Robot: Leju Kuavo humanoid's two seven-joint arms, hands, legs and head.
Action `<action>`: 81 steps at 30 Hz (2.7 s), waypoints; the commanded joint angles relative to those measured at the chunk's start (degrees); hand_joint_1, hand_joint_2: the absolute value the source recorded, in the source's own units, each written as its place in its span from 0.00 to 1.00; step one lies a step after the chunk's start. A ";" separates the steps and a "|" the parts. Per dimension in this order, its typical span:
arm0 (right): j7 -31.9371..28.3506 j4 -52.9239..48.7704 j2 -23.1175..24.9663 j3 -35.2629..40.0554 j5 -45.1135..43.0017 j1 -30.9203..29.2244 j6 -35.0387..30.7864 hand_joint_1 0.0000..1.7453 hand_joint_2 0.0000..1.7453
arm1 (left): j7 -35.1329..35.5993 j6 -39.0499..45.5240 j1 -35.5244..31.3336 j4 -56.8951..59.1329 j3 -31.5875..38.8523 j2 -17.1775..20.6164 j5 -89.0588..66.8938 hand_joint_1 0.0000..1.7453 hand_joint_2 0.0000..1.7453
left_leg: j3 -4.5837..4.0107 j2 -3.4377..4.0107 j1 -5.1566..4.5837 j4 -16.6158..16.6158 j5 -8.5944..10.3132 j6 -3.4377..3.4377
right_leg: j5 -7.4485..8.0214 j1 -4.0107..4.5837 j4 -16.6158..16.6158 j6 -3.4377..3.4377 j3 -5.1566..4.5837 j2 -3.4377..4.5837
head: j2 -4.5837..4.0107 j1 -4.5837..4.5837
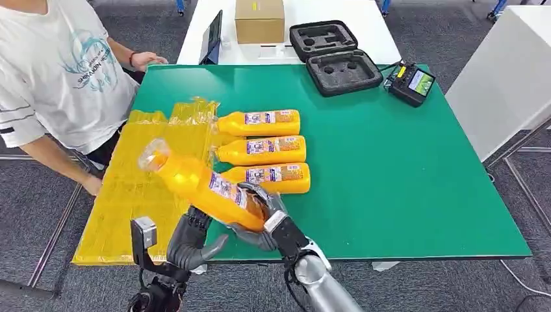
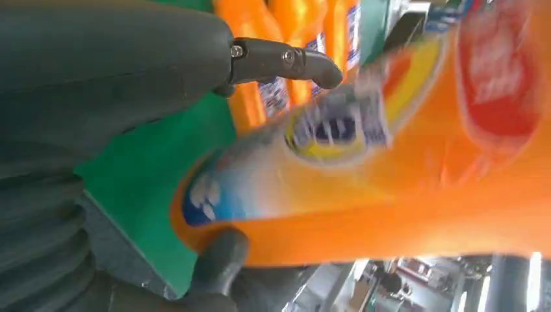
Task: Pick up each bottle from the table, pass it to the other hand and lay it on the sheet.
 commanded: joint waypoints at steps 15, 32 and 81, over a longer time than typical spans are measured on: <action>4.40 10.71 -0.56 11.08 7.27 -4.09 0.64 1.00 1.00 | -2.08 3.10 -6.57 0.55 4.40 0.75 11.71 0.00 1.00 | 0.22 -0.10 0.08 0.00 -0.07 -0.05 | -0.08 0.05 -0.06 -0.06 0.25 -0.04 | 0.00 0.00; 8.35 10.86 0.21 10.91 10.14 -4.96 -2.57 1.00 1.00 | -0.50 3.18 -8.97 3.97 -1.33 0.17 12.25 0.00 1.00 | 0.13 -0.12 0.02 -0.02 0.00 -0.03 | 0.00 -0.01 -0.04 -0.09 0.12 -0.09 | 0.00 0.00; -1.99 -34.58 -6.10 5.11 8.81 8.94 -27.09 0.00 1.00 | -4.06 47.31 -16.93 9.63 13.36 10.32 -61.86 1.00 1.00 | 0.17 -0.08 0.03 -0.01 -0.04 -0.06 | -0.03 0.02 0.00 -0.17 0.14 -0.05 | 0.00 0.00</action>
